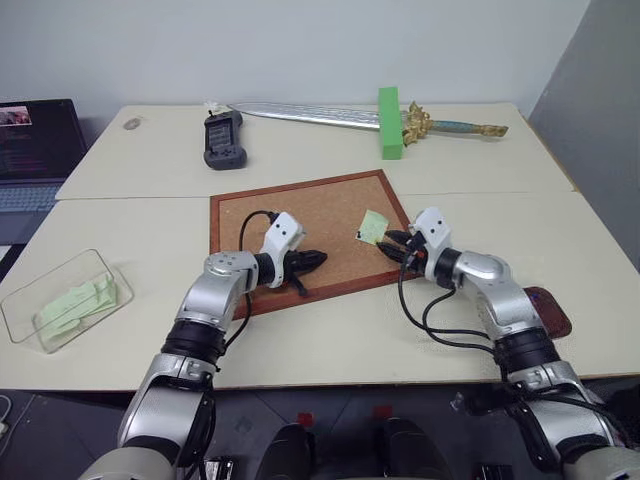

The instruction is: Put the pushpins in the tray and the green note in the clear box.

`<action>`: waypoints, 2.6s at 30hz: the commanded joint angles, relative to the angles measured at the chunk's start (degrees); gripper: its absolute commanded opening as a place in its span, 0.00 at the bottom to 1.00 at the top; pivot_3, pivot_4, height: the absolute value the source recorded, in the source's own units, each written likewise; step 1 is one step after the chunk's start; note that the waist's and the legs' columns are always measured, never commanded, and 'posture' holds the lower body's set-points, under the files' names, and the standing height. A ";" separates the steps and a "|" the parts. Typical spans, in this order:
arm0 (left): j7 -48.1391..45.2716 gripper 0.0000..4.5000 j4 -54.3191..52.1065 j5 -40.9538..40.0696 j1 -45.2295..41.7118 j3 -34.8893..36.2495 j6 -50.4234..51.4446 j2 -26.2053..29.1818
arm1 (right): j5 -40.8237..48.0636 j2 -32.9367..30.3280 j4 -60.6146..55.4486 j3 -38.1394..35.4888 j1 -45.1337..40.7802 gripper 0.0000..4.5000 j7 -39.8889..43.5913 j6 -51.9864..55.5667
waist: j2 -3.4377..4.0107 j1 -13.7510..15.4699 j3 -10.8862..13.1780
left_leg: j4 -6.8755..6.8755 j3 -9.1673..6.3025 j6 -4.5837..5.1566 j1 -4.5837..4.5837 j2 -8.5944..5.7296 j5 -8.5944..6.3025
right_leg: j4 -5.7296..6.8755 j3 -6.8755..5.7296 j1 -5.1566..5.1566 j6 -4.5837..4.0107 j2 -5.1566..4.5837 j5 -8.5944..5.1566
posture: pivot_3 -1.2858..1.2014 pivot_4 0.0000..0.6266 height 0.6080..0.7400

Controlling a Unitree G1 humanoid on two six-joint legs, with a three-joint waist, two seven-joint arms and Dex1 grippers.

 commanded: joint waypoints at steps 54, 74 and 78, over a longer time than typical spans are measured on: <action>0.13 0.00 -1.64 0.42 1.94 -1.04 2.29 0.34 | -2.00 3.80 16.77 -4.06 -10.16 0.00 3.90 -10.91 | 0.01 -0.40 0.00 | 0.00 -0.01 0.00 -0.03 0.02 0.00 | 0.05 0.02 -0.05 -0.01 -0.06 0.01 | 0.52 0.24 1.00; -0.03 0.00 -1.13 0.55 1.52 -1.55 1.77 -0.16 | -0.44 -3.98 -8.63 -6.61 1.14 0.00 2.17 -0.66 | 0.02 0.18 -0.01 | -0.01 -0.06 0.00 -0.11 0.04 0.00 | 0.02 -0.01 -0.05 -0.01 -0.12 0.01 | 0.52 0.24 1.00; 0.16 0.00 -0.90 0.51 1.72 -1.63 1.55 -0.52 | 3.68 -9.70 -30.28 -13.48 13.58 0.00 -0.71 12.37 | 0.02 0.28 -0.01 | -0.02 -0.11 0.00 -0.15 0.00 -0.01 | 0.00 -0.02 -0.06 -0.01 -0.16 0.01 | 0.52 0.24 1.00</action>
